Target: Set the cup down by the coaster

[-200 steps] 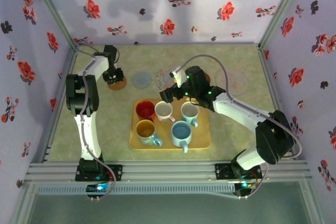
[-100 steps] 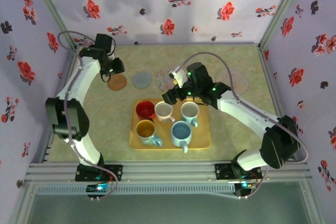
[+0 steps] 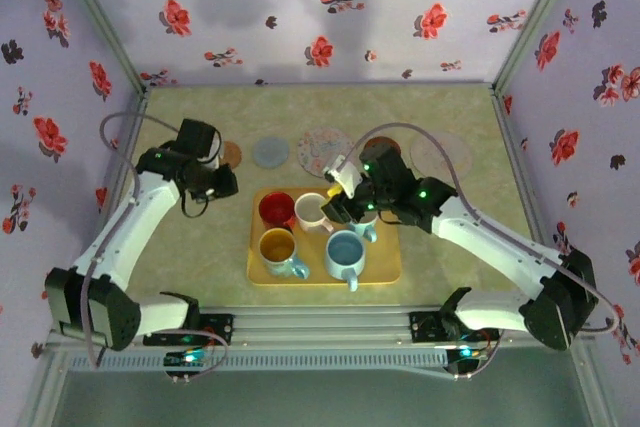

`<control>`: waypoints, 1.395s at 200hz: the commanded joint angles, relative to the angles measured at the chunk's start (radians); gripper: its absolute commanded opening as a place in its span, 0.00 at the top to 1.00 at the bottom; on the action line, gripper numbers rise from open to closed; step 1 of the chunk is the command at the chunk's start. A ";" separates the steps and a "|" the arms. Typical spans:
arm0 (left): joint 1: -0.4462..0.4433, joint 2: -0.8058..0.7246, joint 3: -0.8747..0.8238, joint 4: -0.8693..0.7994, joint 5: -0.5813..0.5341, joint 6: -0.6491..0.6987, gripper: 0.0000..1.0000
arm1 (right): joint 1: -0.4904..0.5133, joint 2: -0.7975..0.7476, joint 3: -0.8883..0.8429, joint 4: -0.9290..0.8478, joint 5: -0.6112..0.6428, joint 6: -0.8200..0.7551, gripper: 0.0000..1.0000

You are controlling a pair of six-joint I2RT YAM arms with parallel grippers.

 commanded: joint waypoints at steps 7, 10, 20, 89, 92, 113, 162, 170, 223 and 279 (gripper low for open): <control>-0.040 -0.093 -0.139 -0.009 0.056 -0.075 0.84 | 0.066 -0.019 -0.047 -0.018 0.069 0.000 0.73; -0.043 -0.102 -0.152 -0.003 0.059 -0.083 0.84 | 0.074 -0.019 -0.049 -0.018 0.077 0.001 0.75; -0.065 -0.137 -0.202 0.018 0.066 -0.113 0.86 | 0.100 -0.021 -0.064 -0.008 0.101 0.008 0.81; -0.178 -0.270 -0.465 0.210 0.109 -0.293 0.94 | 0.235 0.035 -0.127 0.012 0.207 0.034 1.00; -0.182 -0.271 -0.471 0.215 0.110 -0.298 0.94 | 0.238 0.039 -0.126 0.013 0.208 0.034 1.00; -0.214 -0.268 -0.505 0.250 0.106 -0.328 0.94 | 0.254 0.077 -0.113 0.004 0.220 0.015 1.00; -0.262 -0.244 -0.541 0.303 0.097 -0.386 0.97 | 0.256 0.152 -0.075 -0.033 0.190 -0.051 1.00; -0.276 -0.247 -0.534 0.300 0.083 -0.400 0.97 | 0.256 0.164 -0.066 -0.041 0.183 -0.056 1.00; -0.337 -0.275 -0.535 0.300 0.044 -0.462 0.96 | 0.275 0.257 0.002 -0.068 0.132 -0.079 1.00; -0.341 -0.247 -0.535 0.318 0.011 -0.459 0.96 | 0.299 0.309 0.030 -0.061 0.099 -0.107 1.00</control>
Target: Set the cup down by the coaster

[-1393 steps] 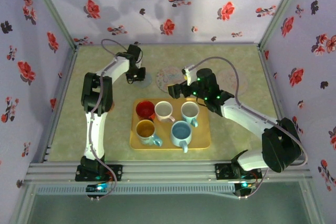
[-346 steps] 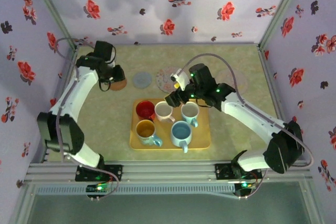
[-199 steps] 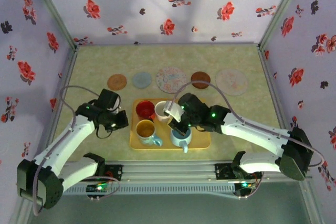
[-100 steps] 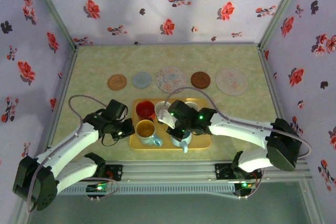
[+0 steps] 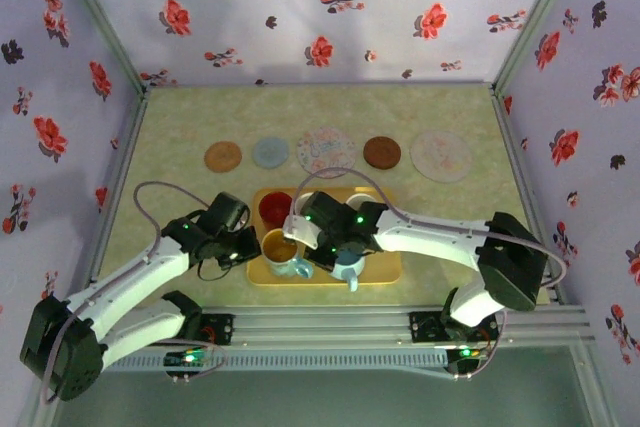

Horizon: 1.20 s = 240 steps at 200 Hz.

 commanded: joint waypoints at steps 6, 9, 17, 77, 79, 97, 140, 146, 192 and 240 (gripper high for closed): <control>-0.009 0.019 0.010 0.014 -0.043 -0.016 0.96 | 0.009 0.006 0.029 -0.017 -0.038 -0.036 1.00; -0.009 0.022 0.014 0.012 -0.047 -0.016 0.96 | 0.009 0.005 0.030 -0.018 -0.040 -0.038 1.00; -0.009 0.025 0.021 0.012 -0.055 -0.016 0.96 | 0.010 0.002 0.029 -0.019 -0.047 -0.043 1.00; -0.003 0.096 0.059 0.062 -0.082 0.020 0.96 | 0.010 -0.010 0.015 -0.004 -0.116 -0.043 1.00; -0.004 0.100 0.060 0.065 -0.081 0.022 0.96 | 0.010 -0.010 0.016 -0.005 -0.118 -0.044 1.00; -0.001 0.135 0.073 0.088 -0.077 0.043 0.96 | 0.009 -0.008 0.013 -0.006 -0.130 -0.053 1.00; 0.015 0.178 0.117 0.052 -0.102 0.079 0.96 | 0.008 -0.003 0.028 -0.020 -0.133 -0.064 1.00; 0.019 0.168 0.125 0.032 -0.117 0.083 0.96 | 0.005 -0.010 0.029 -0.024 -0.122 -0.063 1.00; 0.044 0.035 0.130 -0.068 -0.144 0.071 0.97 | -0.021 -0.077 0.019 -0.050 -0.048 -0.063 1.00; 0.035 -0.041 0.041 -0.055 -0.049 0.053 0.99 | -0.043 -0.061 0.027 -0.062 -0.011 -0.041 1.00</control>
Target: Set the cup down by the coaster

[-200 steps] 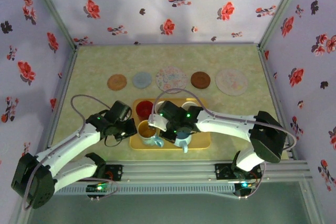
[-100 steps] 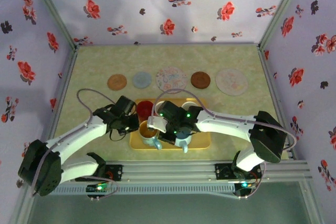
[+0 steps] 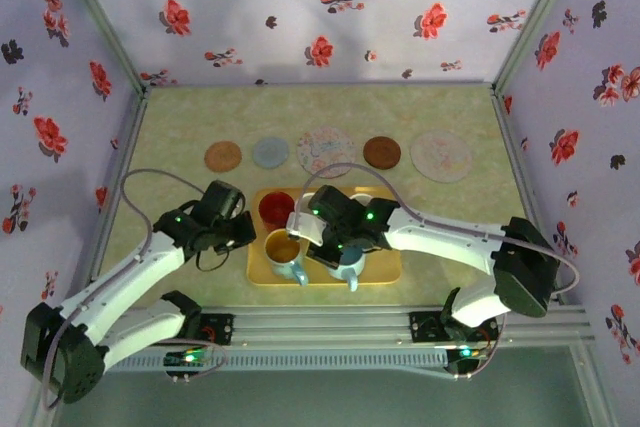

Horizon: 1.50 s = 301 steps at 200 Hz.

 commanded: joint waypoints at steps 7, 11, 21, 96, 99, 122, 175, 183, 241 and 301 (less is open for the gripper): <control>-0.012 -0.028 -0.056 -0.019 0.068 -0.009 0.99 | -0.008 0.015 0.029 -0.027 0.042 0.006 1.00; -0.018 -0.031 -0.059 -0.017 0.075 -0.006 0.99 | -0.008 0.020 0.029 -0.023 0.046 0.011 1.00; -0.029 -0.035 -0.061 -0.021 0.091 -0.001 0.99 | -0.008 0.029 0.026 -0.012 0.054 0.023 1.00; -0.047 0.040 -0.061 0.037 0.153 0.020 0.99 | -0.008 0.083 0.047 0.024 0.036 0.045 1.00; -0.047 0.049 -0.057 0.040 0.152 0.023 0.99 | -0.008 0.083 0.045 0.029 0.032 0.044 1.00; -0.047 0.108 -0.025 0.054 0.153 0.039 0.99 | -0.008 0.074 0.029 0.047 0.007 0.030 1.00; -0.038 0.133 0.001 0.034 0.115 0.052 0.99 | 0.001 0.078 0.027 0.067 -0.040 0.014 1.00; -0.034 0.136 0.006 0.028 0.110 0.058 0.99 | 0.002 0.079 0.026 0.070 -0.045 0.012 1.00; 0.040 0.166 0.051 0.000 0.082 0.132 0.99 | 0.010 0.070 0.027 0.054 -0.072 -0.025 1.00; 0.051 0.114 0.099 -0.132 0.078 0.158 1.00 | -0.029 0.008 0.009 0.020 0.009 -0.009 1.00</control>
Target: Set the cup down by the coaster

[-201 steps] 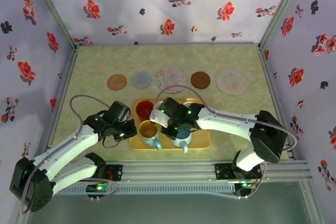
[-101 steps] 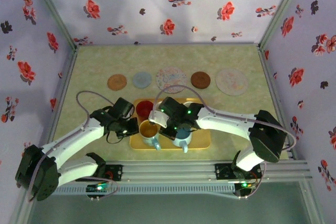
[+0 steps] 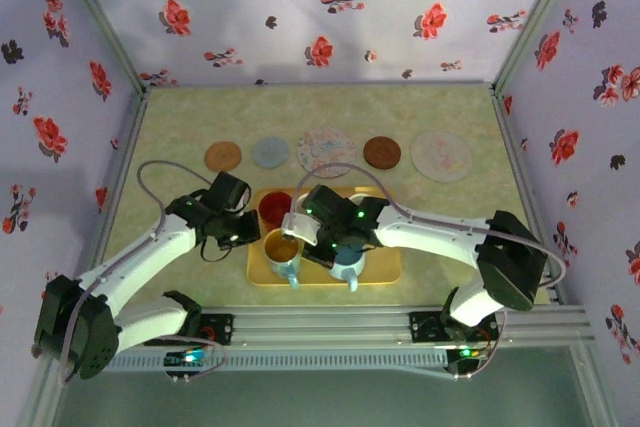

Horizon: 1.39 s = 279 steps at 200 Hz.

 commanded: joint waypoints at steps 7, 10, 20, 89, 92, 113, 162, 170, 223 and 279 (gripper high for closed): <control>0.008 -0.056 0.025 -0.111 -0.001 0.025 0.99 | -0.032 -0.058 -0.012 -0.014 0.046 -0.005 1.00; 0.008 -0.062 0.022 -0.116 0.003 0.023 1.00 | -0.035 -0.059 -0.013 -0.015 0.047 -0.003 1.00; 0.006 -0.080 0.014 -0.125 0.019 0.018 1.00 | -0.046 -0.057 -0.012 -0.019 0.053 0.001 1.00; -0.036 -0.151 -0.095 -0.045 0.117 -0.057 1.00 | -0.052 0.037 0.037 -0.014 0.042 0.027 1.00; -0.042 -0.151 -0.101 -0.037 0.119 -0.063 1.00 | -0.051 0.039 0.038 -0.011 0.039 0.027 1.00; -0.076 -0.149 -0.130 0.002 0.120 -0.097 1.00 | -0.050 0.050 0.039 -0.001 0.023 0.027 1.00; -0.088 -0.083 -0.138 0.080 0.114 -0.109 1.00 | -0.042 0.057 0.038 -0.006 -0.006 -0.005 1.00; -0.088 -0.070 -0.130 0.085 0.112 -0.104 1.00 | -0.043 0.055 0.037 -0.008 -0.010 -0.008 1.00; -0.074 0.000 -0.068 0.046 0.095 -0.047 1.00 | -0.038 0.048 0.030 -0.018 -0.029 -0.018 1.00; -0.007 0.050 -0.006 0.058 0.111 0.023 1.00 | -0.029 0.026 0.007 -0.024 -0.078 -0.016 1.00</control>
